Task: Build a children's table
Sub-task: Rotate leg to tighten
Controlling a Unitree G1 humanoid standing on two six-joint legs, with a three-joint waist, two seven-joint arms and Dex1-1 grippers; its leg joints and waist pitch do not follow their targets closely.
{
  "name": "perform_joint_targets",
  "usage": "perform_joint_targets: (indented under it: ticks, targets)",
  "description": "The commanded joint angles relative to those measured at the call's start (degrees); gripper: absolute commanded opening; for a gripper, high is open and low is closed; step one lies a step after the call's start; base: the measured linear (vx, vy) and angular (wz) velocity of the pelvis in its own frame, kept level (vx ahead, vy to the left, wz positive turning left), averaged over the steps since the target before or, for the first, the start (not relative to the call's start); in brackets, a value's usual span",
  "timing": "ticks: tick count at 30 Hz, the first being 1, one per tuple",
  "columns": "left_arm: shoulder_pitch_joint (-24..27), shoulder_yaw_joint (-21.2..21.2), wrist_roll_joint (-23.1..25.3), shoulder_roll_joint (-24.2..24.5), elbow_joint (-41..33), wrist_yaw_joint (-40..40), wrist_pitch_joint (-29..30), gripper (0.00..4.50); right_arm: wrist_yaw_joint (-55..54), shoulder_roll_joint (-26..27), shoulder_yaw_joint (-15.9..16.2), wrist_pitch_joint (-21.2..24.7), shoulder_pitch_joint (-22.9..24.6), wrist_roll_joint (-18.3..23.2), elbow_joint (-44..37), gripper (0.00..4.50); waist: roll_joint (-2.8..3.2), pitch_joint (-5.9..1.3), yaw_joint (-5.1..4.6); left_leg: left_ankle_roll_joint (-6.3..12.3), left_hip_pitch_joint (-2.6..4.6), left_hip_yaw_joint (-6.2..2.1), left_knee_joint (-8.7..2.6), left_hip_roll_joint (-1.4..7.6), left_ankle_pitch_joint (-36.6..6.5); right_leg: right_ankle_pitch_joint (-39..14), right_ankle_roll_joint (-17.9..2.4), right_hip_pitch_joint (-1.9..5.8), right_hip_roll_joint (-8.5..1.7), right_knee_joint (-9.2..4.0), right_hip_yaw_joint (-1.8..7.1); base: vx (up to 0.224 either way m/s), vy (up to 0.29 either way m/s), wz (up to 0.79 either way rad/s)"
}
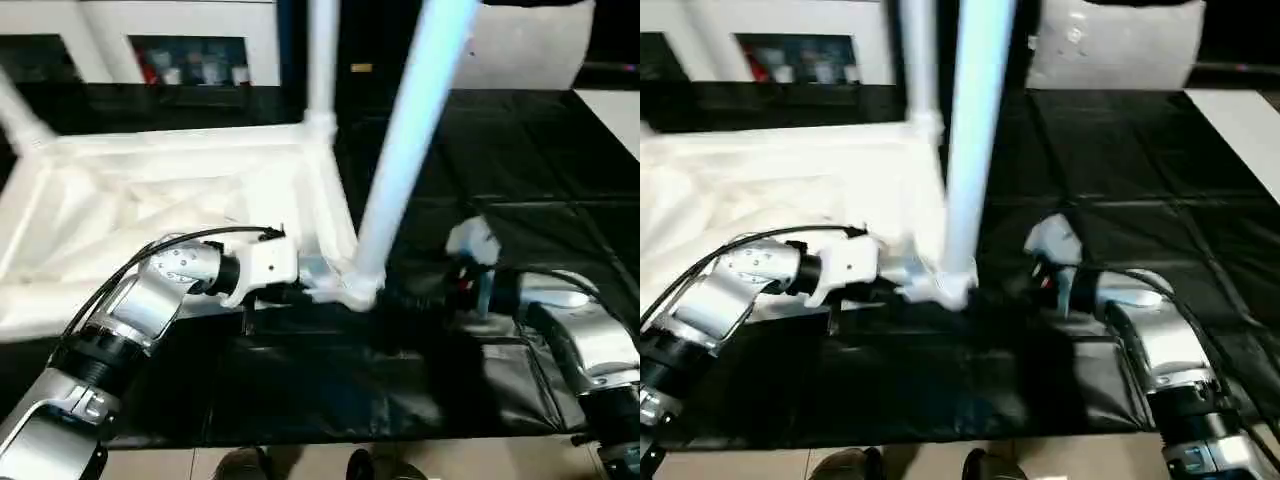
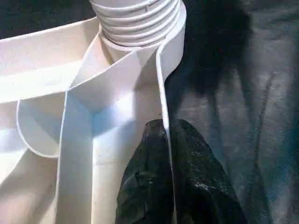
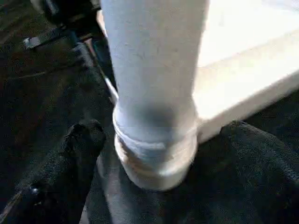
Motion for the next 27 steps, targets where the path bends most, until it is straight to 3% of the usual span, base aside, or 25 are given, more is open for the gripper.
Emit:
perform_joint_targets:
  ticks: [1, 8, 13, 19, 27]
  targets:
    - [0.45, -4.83, 2.50, -0.21, 0.19, -4.74, -2.60, 0.00, 0.47, 0.41, 0.77, -0.72, -1.41, -1.16, 1.42, 4.47, -0.19, -4.83, -0.21, 5.72, 0.33, -1.08, -2.84, 4.12, -5.24, -11.27, -12.06, 3.43, -6.49, -3.32, 3.70, 0.000, 0.000, 0.00]
    - [-0.32, -4.63, 1.89, -1.33, 1.83, -5.11, -4.66, 0.00, 2.70, 1.47, 1.75, 0.70, -2.60, -0.25, 3.18, 3.86, -0.35, -4.87, 0.11, 4.64, 0.29, -1.04, -2.69, 3.89, -6.50, -14.40, -10.45, 3.44, -6.48, -3.57, 3.77, 0.000, 0.000, 0.00]
    - [-0.91, -4.69, 1.68, -1.14, 2.80, -5.05, -5.17, 0.00, 3.29, 1.81, 1.93, 1.01, -2.86, -0.29, 4.03, 3.53, -0.28, -5.11, 0.33, 5.15, 0.15, -1.10, -2.55, 3.96, -4.80, -11.27, -10.84, 3.47, -6.42, -3.12, 3.70, 0.000, 0.000, 0.00]
    - [-1.19, -4.44, 1.88, -1.05, 4.02, -5.22, -5.99, 0.00, 3.34, 2.67, 1.80, 1.42, -3.02, -0.64, 4.99, 2.94, -0.29, -5.12, 0.39, 4.84, 0.13, -1.11, -2.54, 3.84, -5.07, -11.96, -10.71, 3.53, -6.30, -3.16, 3.62, 0.000, 0.000, 0.00]
    - [-0.35, -3.10, 1.19, -1.58, 3.83, -3.21, -3.18, 0.00, 3.35, 3.56, 1.44, 4.68, 0.06, 1.45, 2.14, 2.75, -0.06, -5.09, 0.71, 4.72, 0.22, -1.12, -2.55, 3.98, -5.40, -11.48, -11.04, 3.46, -6.34, -3.15, 3.60, 0.000, 0.000, 0.00]
